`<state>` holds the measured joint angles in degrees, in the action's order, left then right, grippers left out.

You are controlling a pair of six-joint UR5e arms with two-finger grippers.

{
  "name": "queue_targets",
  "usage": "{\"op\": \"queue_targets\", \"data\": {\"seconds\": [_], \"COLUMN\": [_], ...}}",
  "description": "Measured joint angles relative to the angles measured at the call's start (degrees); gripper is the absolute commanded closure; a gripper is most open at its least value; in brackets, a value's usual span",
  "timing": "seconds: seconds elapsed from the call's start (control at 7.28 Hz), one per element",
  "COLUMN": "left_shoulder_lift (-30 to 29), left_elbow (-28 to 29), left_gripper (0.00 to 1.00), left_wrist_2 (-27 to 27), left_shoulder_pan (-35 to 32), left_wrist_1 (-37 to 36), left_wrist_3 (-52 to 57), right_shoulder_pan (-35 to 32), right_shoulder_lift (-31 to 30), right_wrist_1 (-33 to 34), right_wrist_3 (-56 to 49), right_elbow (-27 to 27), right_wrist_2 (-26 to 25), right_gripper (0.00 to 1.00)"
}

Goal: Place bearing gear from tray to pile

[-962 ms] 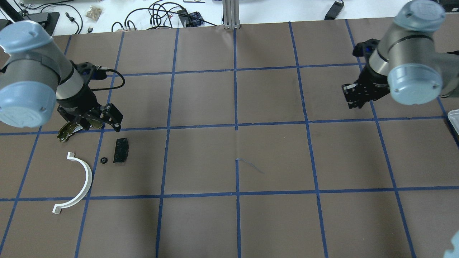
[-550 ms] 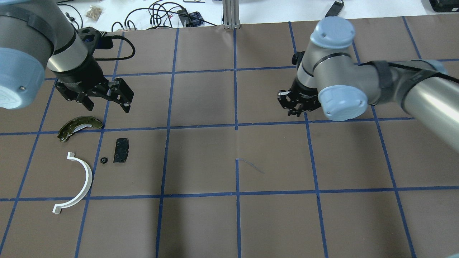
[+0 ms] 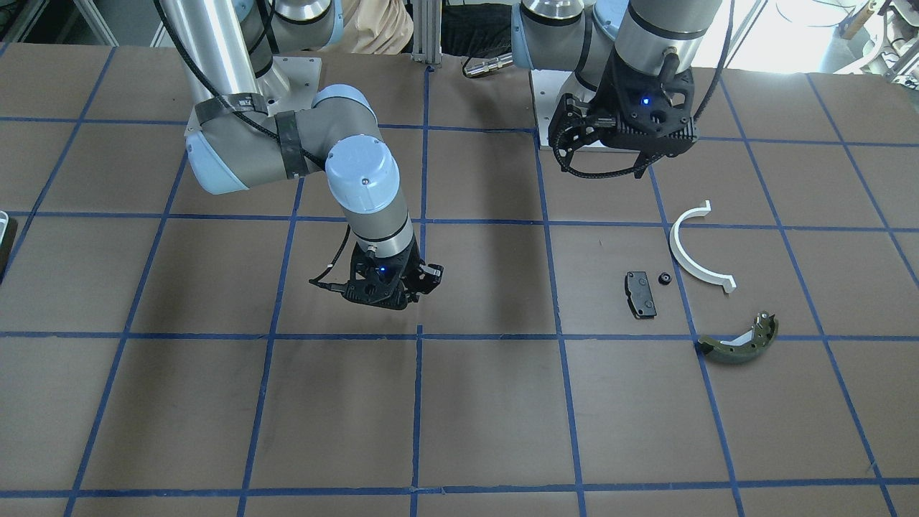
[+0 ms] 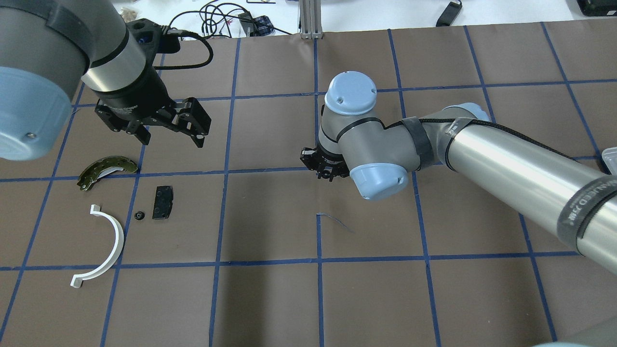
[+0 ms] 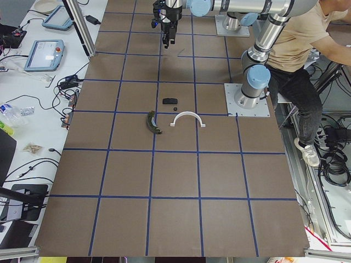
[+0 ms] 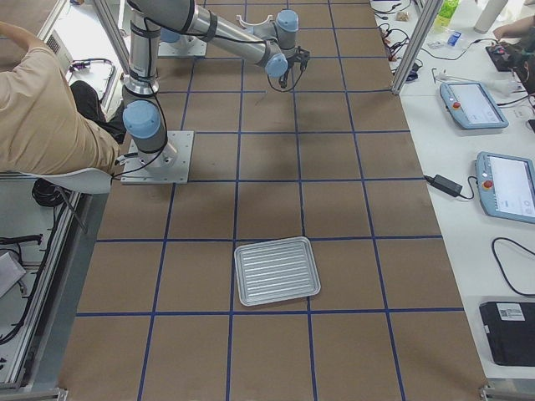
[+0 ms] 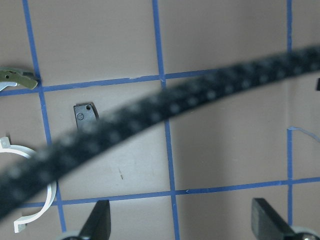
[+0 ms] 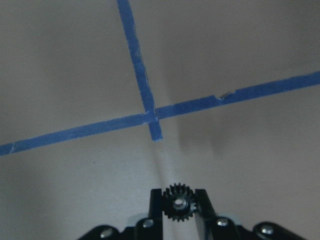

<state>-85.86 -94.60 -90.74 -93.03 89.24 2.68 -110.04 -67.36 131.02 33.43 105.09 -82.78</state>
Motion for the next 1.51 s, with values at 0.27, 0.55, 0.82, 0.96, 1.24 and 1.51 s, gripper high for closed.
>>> {"op": "queue_targets", "data": {"seconds": [0.27, 0.55, 0.82, 0.96, 1.24, 1.51], "left_shoulder_lift": [-0.04, -0.15, -1.08, -2.08, -6.05, -12.21], "left_elbow": [0.11, -0.06, -0.45, -0.55, -1.83, -6.09], "left_gripper": [0.00, 0.00, 0.00, 0.00, 0.00, 0.00], "left_wrist_2": [-0.02, 0.14, 0.55, 0.71, 0.77, 1.06], "left_shoulder_pan": [-0.36, -0.40, -1.06, -2.73, -8.89, -13.38], "left_wrist_1": [0.05, 0.06, -0.28, -0.80, -5.35, -20.29], "left_wrist_3": [0.13, 0.28, 0.07, -0.22, -3.47, -8.90], "right_shoulder_pan": [-2.37, -2.38, 2.07, 6.04, 13.85, 18.17], "right_shoulder_lift": [0.61, 0.33, -2.00, -4.55, -11.11, -18.74], "right_wrist_1": [0.11, 0.15, -0.57, -2.98, -10.80, -18.80], "right_wrist_3": [1.30, 0.67, -7.26, -11.76, -20.71, -27.01], "right_elbow": [0.23, -0.19, -0.20, -0.15, -0.14, -0.67], "right_wrist_2": [0.15, -0.37, -1.26, -1.72, -2.17, -2.28], "right_gripper": [0.06, 0.00, 0.00, 0.00, 0.00, 0.00]}}
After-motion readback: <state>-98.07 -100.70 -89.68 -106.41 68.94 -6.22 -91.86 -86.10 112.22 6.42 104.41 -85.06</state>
